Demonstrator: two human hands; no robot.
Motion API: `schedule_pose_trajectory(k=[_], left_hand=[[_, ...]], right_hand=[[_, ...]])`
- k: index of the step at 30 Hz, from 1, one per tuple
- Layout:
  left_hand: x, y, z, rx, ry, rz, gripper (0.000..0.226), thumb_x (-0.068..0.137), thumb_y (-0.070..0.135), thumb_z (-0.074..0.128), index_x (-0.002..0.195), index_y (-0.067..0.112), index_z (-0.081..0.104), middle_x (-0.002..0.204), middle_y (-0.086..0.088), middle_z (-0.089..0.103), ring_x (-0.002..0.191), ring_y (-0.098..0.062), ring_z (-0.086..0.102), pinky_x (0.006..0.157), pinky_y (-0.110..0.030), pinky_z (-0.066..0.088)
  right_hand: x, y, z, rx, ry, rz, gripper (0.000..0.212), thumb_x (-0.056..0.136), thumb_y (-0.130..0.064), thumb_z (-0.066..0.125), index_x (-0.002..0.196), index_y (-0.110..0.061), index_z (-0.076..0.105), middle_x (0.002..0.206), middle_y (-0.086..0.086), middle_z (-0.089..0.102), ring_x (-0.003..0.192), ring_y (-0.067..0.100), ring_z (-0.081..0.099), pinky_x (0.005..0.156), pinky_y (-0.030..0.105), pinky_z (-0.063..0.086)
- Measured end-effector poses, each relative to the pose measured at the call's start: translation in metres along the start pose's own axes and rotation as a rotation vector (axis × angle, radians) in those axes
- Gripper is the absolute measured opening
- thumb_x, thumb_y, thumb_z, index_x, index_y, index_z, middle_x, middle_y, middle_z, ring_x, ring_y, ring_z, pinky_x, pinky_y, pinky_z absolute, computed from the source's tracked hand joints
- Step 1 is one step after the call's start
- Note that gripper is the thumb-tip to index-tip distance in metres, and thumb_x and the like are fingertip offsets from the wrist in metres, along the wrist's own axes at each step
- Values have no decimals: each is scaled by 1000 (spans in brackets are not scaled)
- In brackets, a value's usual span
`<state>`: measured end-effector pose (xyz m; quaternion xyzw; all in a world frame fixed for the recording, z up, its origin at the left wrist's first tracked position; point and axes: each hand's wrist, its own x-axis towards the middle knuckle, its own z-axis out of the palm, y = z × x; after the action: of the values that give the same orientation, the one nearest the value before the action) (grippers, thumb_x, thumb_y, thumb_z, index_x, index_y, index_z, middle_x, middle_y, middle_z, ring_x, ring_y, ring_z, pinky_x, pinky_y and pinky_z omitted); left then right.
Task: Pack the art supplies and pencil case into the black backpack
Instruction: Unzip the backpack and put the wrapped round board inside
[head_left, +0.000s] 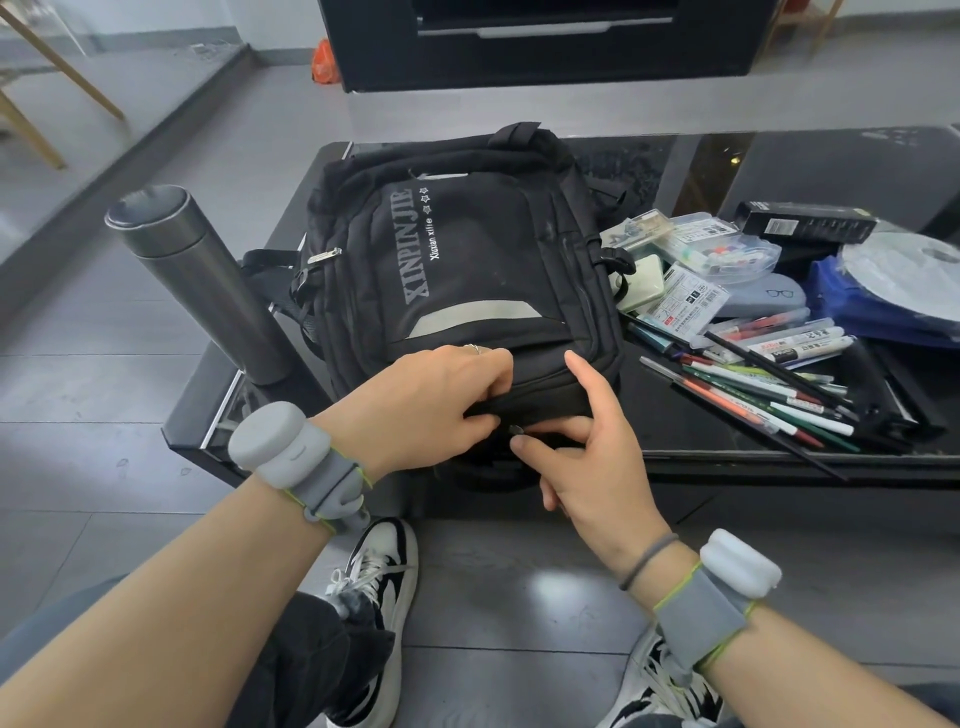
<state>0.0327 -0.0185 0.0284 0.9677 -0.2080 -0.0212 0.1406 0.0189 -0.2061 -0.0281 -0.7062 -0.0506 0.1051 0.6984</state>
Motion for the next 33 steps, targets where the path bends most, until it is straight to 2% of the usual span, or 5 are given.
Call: schedule_pose_trajectory(k=[9,16,26,33], left_hand=[[2,1,3,-15,0,-9,26,89,37,66,89,28,41,79,14,45,80,-19,51,74,-45,50],[4,0,3,-39,13,-1,26,89,29,67,89,23,42,77,13,43,80,-21,49,75,-47,48],[5,-6,4,-50,-2,-9,29,88,28,70,86,27,41,74,14,45,77,-15,45,74,-38,45],[7,-9,4,-49,-22,-23,28,88,30,71,87,27,43,74,13,47,75,-13,46,71,-33,43]], right_hand=[[-1,-2,4,-25,65,-27,72,85,-7,73,140,-40,41,86,1,74,38,22,50,41,26,41],[0,-2,7,-41,66,-38,70,85,-8,73,138,-41,43,88,-1,75,37,23,50,40,27,42],[3,-2,3,11,135,-34,62,84,-6,74,134,-35,51,80,2,75,33,22,41,37,23,35],[4,-1,-1,35,152,-50,54,83,-4,75,125,-32,56,80,2,76,33,17,41,37,21,34]])
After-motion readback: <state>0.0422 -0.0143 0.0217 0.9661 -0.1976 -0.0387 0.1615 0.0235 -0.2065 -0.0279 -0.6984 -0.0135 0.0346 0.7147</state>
